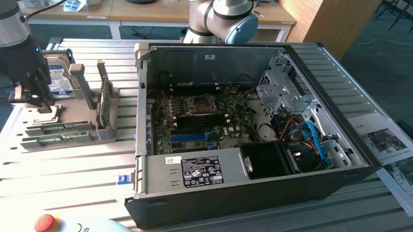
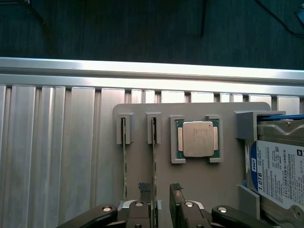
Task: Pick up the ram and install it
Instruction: 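Pick up the ram and move it above insertion slot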
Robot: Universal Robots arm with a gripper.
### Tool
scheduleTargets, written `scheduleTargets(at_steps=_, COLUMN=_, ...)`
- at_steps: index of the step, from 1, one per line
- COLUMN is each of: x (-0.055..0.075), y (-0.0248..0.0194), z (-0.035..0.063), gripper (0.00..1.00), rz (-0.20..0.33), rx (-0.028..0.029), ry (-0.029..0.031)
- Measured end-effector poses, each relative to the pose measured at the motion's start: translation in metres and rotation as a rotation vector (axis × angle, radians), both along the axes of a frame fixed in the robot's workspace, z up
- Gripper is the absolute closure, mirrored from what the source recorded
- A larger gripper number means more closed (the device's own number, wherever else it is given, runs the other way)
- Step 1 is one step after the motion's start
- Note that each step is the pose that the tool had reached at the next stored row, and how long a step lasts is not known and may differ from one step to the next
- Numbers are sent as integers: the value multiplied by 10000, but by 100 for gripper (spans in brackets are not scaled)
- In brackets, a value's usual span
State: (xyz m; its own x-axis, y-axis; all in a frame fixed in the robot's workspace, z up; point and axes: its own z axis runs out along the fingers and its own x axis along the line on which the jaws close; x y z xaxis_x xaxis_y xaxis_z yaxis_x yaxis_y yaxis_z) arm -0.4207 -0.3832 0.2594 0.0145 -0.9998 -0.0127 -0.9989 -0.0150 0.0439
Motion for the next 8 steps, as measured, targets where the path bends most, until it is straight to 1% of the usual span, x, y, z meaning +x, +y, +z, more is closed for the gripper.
scheduleTargets(at_steps=8, x=0, y=-36, z=0, gripper=70, rz=0, rx=0, ry=0)
